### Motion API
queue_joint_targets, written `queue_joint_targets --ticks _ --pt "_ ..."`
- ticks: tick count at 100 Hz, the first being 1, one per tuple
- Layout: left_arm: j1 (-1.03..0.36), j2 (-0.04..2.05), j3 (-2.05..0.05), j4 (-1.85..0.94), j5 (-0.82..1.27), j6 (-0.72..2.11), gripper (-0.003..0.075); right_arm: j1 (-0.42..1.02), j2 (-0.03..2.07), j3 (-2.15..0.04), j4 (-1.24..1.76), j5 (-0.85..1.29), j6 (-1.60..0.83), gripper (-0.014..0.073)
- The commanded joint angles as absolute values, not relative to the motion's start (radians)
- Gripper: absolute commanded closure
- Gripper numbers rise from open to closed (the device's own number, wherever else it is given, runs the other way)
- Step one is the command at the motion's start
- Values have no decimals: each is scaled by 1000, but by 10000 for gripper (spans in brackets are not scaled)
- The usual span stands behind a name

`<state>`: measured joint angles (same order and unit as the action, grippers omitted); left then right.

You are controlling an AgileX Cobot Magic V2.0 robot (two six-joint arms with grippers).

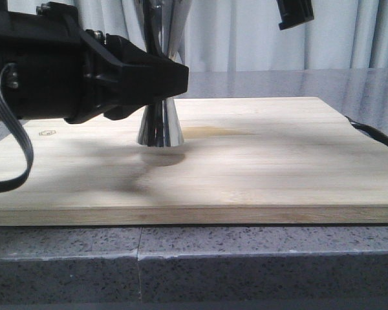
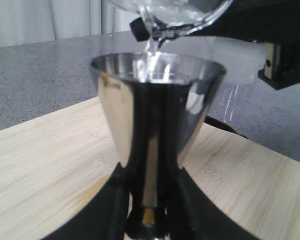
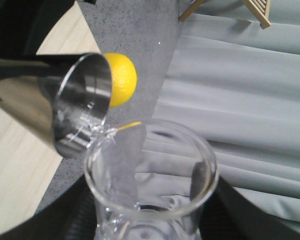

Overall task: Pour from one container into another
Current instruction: 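Tilt the beaker upright and move it back with the right gripper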

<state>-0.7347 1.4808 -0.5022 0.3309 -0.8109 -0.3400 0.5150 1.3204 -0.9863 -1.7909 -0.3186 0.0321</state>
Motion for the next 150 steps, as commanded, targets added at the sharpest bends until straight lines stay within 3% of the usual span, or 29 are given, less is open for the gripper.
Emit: queue_joint_targets --ticks 1,59,92,114,129,150 --pt "-735 1444 -529 316 -897 -348 660 514 1282 -1024 -1787 -314 29 317" --pt "-735 1444 -529 316 -897 -348 660 514 1282 -1024 -1729 -312 55 317" --pt "-735 1444 -529 316 -897 -348 660 514 1282 -1024 -1697 -291 406 317" --pt "-735 1444 -529 316 -897 -348 660 514 1282 -1024 -1632 -152 805 317" --pt "-735 1444 -529 316 -897 -348 660 505 1282 -1024 -1590 -77 936 317" --pt "-735 1444 -529 316 -897 -348 660 356 1286 -1024 -1428 -161 1013 317"
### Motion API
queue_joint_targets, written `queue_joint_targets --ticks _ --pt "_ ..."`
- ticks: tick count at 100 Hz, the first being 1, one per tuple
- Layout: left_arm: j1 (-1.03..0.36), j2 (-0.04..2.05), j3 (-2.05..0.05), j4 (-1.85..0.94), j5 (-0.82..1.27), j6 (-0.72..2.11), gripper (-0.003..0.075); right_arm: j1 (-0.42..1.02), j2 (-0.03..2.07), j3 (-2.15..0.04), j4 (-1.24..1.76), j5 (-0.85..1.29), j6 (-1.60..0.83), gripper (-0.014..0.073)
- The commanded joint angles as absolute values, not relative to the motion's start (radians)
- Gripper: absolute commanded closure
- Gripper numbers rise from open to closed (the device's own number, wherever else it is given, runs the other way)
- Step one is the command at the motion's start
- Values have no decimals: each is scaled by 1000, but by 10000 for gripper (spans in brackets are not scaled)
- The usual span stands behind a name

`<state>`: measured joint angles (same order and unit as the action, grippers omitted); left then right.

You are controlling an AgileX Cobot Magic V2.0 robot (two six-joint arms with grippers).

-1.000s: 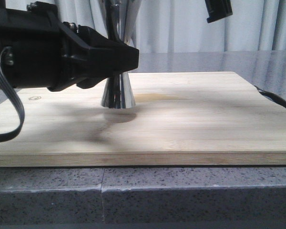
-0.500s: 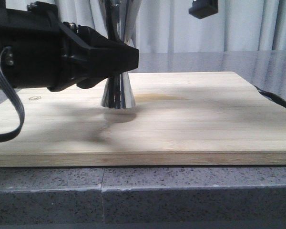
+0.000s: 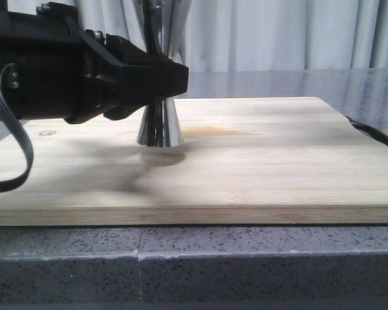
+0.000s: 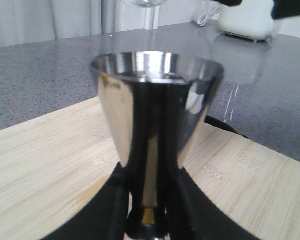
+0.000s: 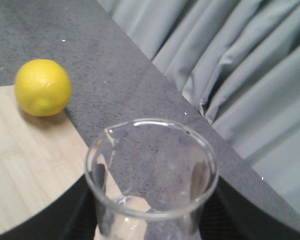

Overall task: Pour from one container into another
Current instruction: 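Tilt the beaker upright and move it back with the right gripper, then lower the glass beaker onto the board with the right gripper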

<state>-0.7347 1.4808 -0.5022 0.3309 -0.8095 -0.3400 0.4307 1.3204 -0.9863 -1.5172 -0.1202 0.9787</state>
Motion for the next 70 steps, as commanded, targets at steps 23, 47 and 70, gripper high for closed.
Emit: queue_joint_targets --ticks 23,47,70 --pt "-735 1444 -529 316 -899 -348 660 56 1340 -986 -1270 -607 1013 317" --pt "-735 1444 -529 316 -899 -348 660 -89 1419 -867 -1270 -909 892 316" --pt "-735 1444 -529 316 -919 -348 660 -89 1460 -769 -1214 -959 730 316"
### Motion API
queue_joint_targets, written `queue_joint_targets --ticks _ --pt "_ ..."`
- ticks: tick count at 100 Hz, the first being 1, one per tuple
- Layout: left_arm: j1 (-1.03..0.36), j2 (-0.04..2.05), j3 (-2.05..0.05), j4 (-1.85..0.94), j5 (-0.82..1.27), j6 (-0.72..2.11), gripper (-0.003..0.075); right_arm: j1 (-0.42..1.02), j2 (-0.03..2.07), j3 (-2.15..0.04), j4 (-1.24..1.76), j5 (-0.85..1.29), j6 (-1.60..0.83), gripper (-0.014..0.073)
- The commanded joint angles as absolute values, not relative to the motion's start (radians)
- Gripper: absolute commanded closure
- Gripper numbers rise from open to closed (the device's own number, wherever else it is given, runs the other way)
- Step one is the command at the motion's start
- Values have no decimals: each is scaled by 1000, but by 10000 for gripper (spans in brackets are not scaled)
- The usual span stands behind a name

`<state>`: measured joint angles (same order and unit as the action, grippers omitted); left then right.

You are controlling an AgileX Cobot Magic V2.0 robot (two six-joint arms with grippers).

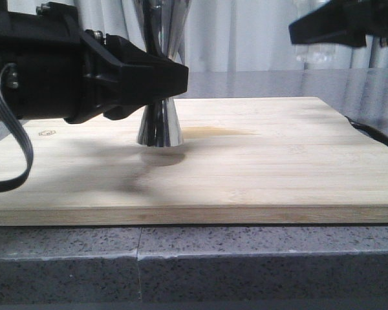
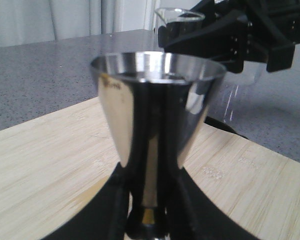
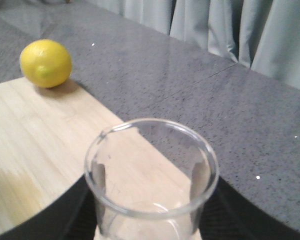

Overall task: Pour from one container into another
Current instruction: 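Lower the glass beaker onto the board with the right gripper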

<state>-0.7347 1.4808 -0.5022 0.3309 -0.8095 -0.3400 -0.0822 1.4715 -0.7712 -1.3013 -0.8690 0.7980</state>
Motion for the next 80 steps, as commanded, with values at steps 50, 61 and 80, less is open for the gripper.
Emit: queue_joint_targets --ticks 50,61,80 --pt "-735 1444 -529 316 -931 -348 660 -58 1611 -755 -1167 -1067 664 316" --pt "-735 1444 -529 316 -931 -348 660 -36 1616 -755 -1184 -1065 653 316" --pt "-735 1444 -529 316 -931 -348 660 -4 1616 -755 -1189 -1017 631 316"
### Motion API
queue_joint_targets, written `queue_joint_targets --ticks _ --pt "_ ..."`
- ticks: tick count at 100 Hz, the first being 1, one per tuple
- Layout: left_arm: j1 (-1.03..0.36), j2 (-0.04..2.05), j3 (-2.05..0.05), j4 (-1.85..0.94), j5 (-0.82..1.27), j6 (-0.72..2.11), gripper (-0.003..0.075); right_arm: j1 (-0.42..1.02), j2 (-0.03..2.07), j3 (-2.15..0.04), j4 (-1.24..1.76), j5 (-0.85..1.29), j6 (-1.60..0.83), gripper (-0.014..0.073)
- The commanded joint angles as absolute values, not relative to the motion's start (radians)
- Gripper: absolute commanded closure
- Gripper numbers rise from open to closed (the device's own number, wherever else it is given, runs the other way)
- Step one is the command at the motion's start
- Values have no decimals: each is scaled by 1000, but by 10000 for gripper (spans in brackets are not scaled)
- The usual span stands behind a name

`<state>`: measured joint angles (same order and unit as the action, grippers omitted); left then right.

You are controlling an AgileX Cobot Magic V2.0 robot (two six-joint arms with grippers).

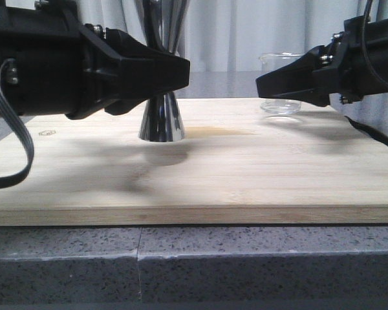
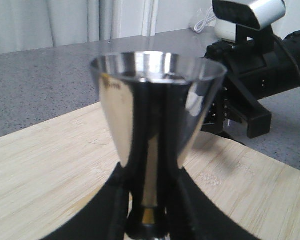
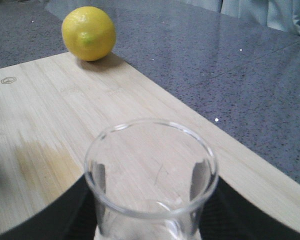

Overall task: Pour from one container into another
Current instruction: 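Lower the glass beaker onto the board with the right gripper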

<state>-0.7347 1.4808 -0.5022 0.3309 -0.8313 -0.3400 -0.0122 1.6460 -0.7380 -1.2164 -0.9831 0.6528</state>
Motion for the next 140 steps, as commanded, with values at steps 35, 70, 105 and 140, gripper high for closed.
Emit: queue_joint_targets --ticks 35,70,105,140 --pt "-735 1444 -529 316 -931 -348 660 -2 1632 -755 -1193 -1017 611 316" --pt "-735 1444 -529 316 -931 -348 660 -2 1639 -755 -1193 -1017 581 316" --pt "-735 1444 -529 316 -931 -348 660 -2 1692 -755 -1193 -1068 579 316" --pt "-735 1444 -529 316 -931 -348 660 -2 1694 -755 -1193 -1068 579 316"
